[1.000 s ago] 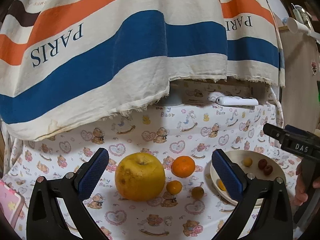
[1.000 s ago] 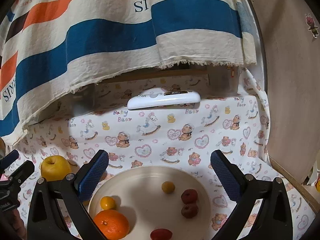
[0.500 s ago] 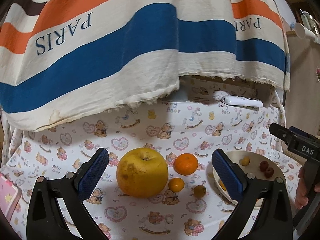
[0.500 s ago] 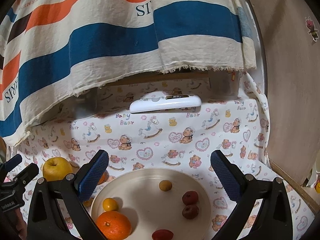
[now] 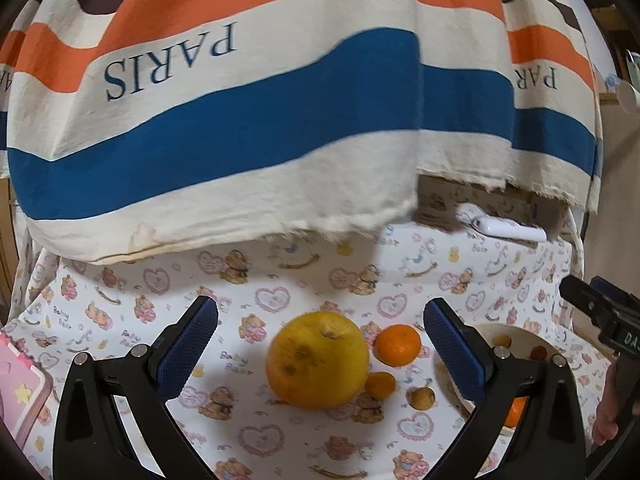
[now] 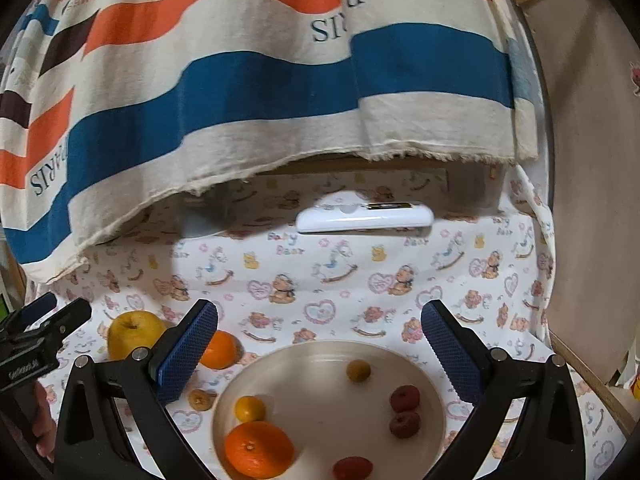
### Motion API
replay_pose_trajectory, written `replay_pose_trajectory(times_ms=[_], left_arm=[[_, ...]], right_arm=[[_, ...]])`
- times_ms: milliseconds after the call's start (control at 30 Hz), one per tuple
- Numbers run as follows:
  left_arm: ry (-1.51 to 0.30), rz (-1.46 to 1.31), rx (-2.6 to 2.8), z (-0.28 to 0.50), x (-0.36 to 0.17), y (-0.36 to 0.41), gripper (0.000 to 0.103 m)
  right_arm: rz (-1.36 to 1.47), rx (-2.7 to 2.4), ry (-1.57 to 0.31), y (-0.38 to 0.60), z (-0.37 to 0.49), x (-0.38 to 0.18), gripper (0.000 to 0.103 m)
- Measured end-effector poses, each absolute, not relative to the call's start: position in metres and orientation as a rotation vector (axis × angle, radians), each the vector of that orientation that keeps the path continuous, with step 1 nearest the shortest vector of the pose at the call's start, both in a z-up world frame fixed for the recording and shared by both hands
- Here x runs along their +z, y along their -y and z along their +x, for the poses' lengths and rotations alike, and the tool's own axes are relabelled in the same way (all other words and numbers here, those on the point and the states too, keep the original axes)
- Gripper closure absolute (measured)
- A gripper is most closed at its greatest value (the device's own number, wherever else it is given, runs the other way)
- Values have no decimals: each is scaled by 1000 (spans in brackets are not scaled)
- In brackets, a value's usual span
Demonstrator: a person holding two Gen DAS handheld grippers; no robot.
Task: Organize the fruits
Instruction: 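Move both tools toward the large yellow pomelo and the mandarin, then grasp the mandarin with the right tool while the left tool reaches the yellow pomelo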
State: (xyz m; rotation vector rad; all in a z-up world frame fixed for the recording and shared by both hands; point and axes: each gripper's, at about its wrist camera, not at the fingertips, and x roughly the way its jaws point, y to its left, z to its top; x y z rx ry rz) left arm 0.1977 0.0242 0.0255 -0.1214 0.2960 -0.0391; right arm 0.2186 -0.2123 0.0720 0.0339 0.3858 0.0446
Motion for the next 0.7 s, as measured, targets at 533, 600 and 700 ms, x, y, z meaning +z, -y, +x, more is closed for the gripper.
replay_pose_trajectory(times_ms=[533,600,700], left_arm=[[-328,-321,84,215,17,-98,1],[-344,-373,101,218,13,-109,1],[-362,-428,128,221,7,-119,1]], right_arm=[[18,302,-766,137,302,56,1],[39,330,-814,133,315,52,1],[30,335,-868,125,330,43,1]])
